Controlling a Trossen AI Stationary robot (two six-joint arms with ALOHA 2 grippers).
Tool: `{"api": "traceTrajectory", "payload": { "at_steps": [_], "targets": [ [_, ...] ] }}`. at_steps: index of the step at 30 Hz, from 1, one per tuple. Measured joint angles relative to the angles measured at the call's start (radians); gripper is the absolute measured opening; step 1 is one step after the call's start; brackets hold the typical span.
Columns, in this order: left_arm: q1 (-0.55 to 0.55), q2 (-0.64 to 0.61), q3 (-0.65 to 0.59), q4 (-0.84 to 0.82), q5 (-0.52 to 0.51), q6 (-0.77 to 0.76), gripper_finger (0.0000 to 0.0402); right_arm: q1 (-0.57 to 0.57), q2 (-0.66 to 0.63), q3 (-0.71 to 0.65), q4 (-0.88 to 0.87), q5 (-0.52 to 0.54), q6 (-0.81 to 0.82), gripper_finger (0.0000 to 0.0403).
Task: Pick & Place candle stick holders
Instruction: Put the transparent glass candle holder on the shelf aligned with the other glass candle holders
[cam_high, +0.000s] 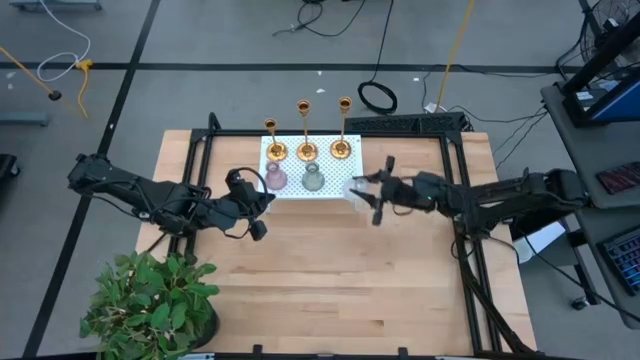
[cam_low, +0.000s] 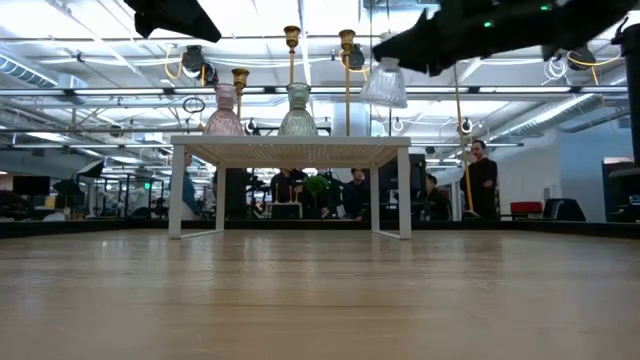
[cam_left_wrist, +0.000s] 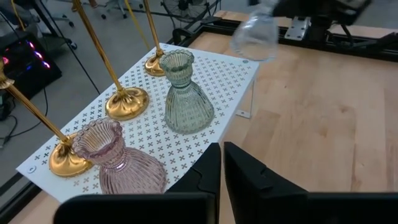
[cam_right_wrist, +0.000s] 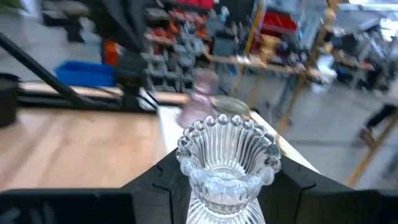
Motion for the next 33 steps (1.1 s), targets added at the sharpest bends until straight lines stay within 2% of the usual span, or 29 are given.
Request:
{"api": "traceTrajectory", "payload": {
  "at_steps": [3, 7, 10, 16, 23, 27, 33],
  "targets": [
    [0.000, 0.000, 0.000, 0.000, 0.000, 0.002, 0.0025, -0.046, 0.028, 0.043, -0.047, -0.007, 0.017, 0.0137],
    [0.000, 0.000, 0.000, 0.000, 0.000, 0.006, 0.0011, -0.101, 0.078, 0.052, -0.006, -0.090, 0.062, 0.0134],
    [0.000, 0.000, 0.000, 0.000, 0.000, 0.016, 0.0004, -0.131, 0.125, 0.052, 0.020, -0.105, 0.079, 0.0136],
    [0.001, 0.000, 0.000, 0.011, 0.000, 0.018, 0.0024, -0.169, 0.194, 0.052, 0.072, -0.105, 0.091, 0.0136],
    [0.001, 0.000, 0.000, 0.015, 0.000, 0.025, 0.0017, -0.197, 0.227, 0.052, 0.102, -0.109, 0.106, 0.0140],
    [0.001, 0.000, 0.000, 0.015, 0.000, 0.028, 0.0004, -0.214, 0.234, 0.052, 0.100, -0.184, 0.134, 0.0142],
    [0.001, 0.000, 0.000, 0.015, 0.000, 0.028, 0.0022, -0.234, 0.234, 0.052, 0.104, -0.208, 0.144, 0.0153]
  ]
}}
